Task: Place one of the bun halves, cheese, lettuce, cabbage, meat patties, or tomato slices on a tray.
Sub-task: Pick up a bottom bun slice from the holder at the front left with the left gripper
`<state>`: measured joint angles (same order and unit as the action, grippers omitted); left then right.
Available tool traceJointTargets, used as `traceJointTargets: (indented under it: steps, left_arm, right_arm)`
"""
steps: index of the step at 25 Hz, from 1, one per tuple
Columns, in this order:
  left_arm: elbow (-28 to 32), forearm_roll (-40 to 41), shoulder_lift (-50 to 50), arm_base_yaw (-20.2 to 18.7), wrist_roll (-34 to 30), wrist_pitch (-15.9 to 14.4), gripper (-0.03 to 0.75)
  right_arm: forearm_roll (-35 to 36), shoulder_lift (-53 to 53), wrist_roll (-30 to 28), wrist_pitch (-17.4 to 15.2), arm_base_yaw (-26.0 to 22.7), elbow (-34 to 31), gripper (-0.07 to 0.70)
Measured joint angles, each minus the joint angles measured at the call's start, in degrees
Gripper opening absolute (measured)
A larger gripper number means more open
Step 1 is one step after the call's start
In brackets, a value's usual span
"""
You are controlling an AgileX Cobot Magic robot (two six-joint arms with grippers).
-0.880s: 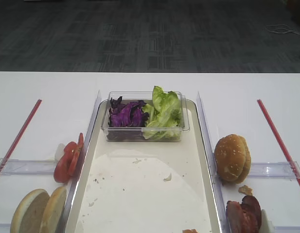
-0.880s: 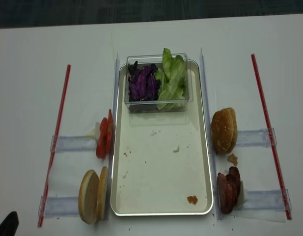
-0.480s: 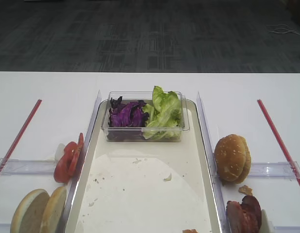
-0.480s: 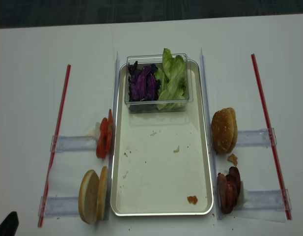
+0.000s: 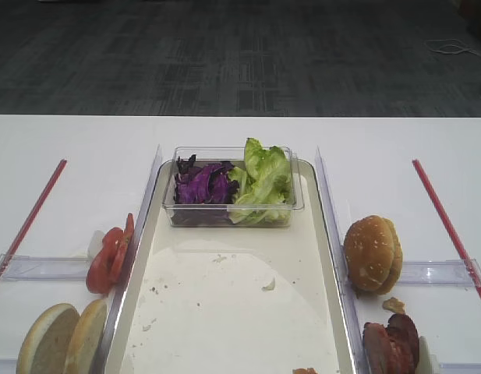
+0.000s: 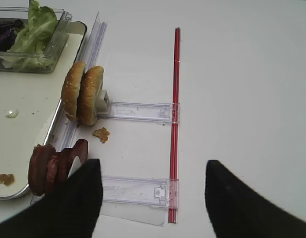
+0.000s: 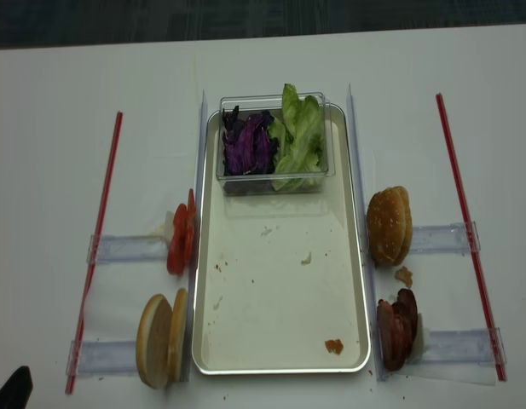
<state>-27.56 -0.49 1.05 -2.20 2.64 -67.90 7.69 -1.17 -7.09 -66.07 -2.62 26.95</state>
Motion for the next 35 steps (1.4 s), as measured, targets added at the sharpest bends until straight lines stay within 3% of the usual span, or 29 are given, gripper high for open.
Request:
traceJointTargets:
  steps: [7, 16, 35]
  left_arm:
    - [0.0, 0.0, 0.0, 0.0, 0.0, 0.0, 0.396]
    - [-1.29, -0.6, -8.07, -0.2, 0.1, 0.0, 0.392]
    - [-11.82, -2.81, -30.45, -1.24, 0.43, 0.36, 0.361]
  right_arm:
    - [0.0, 0.0, 0.0, 0.0, 0.0, 0.0, 0.47]
    - [0.0, 0.0, 0.0, 0.0, 0.0, 0.0, 0.47]
    - [0.0, 0.0, 0.0, 0.0, 0.0, 0.0, 0.469]
